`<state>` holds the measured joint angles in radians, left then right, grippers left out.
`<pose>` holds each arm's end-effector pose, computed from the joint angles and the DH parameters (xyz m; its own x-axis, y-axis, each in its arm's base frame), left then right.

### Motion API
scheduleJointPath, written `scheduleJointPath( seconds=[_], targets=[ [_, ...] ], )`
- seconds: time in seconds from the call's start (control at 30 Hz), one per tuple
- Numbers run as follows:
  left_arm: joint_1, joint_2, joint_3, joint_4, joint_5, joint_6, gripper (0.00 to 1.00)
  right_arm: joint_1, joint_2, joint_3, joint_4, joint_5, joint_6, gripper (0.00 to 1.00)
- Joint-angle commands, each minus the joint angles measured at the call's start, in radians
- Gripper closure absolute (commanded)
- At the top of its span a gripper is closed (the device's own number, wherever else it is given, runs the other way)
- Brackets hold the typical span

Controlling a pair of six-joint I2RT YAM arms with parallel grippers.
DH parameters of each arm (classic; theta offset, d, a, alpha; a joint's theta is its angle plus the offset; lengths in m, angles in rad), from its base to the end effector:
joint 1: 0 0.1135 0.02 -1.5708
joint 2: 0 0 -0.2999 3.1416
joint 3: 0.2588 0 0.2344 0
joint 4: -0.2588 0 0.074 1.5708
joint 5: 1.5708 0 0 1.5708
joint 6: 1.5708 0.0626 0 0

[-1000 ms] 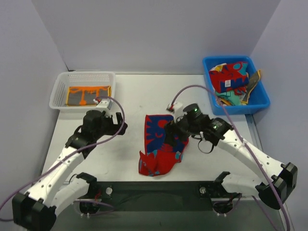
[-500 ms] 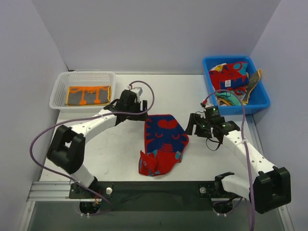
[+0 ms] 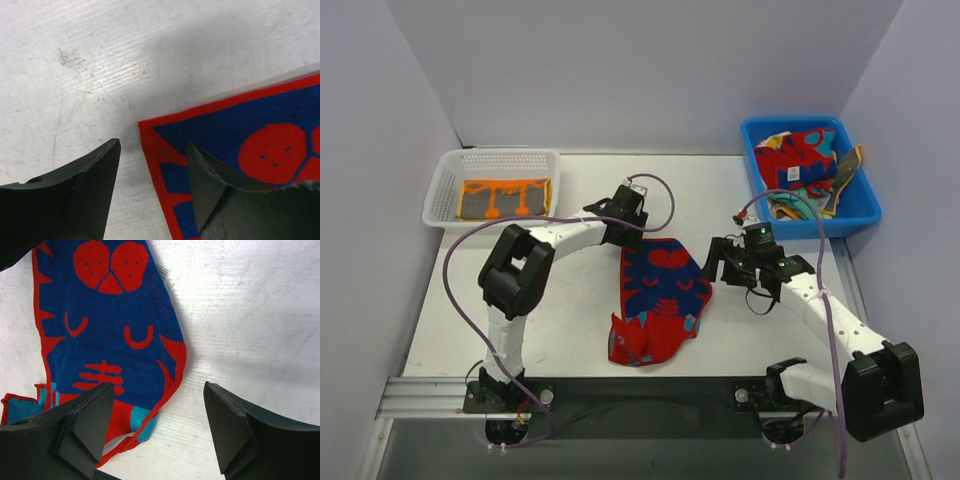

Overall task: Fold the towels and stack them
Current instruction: Flatten out the crumpled towel

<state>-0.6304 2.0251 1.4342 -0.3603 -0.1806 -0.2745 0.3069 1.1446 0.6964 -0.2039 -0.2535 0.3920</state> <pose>0.3717 -0.2573 0.1962 -0.7674 0.2299 -0.5986 0.2988 0.9542 -0.0167 0.2176 0.0854 0.2608 -0.7189 0.1601 -0.6764 -0.2249 0.8672 0.4443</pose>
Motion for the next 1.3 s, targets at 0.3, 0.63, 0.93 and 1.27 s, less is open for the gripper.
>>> scheduleJointPath(
  seconds=[0.3, 0.63, 0.93, 1.27],
  targets=[
    [-0.028, 0.136, 0.103, -0.101, -0.077, 0.032, 0.4, -0.006, 0.023, -0.021, 0.061, -0.007, -0.012, 0.27],
    [-0.04, 0.09, 0.02, -0.118, -0.048, 0.026, 0.77, -0.005, 0.223, 0.084, 0.072, 0.05, 0.028, 0.27],
    [-0.046, -0.025, -0.075, -0.08, -0.036, 0.031, 0.99, 0.015, 0.423, 0.143, 0.142, -0.069, 0.068, 0.31],
    [-0.035, -0.1, -0.112, -0.08, -0.037, 0.018, 1.0, 0.099, 0.339, 0.241, 0.097, -0.075, -0.064, 0.99]
  ],
)
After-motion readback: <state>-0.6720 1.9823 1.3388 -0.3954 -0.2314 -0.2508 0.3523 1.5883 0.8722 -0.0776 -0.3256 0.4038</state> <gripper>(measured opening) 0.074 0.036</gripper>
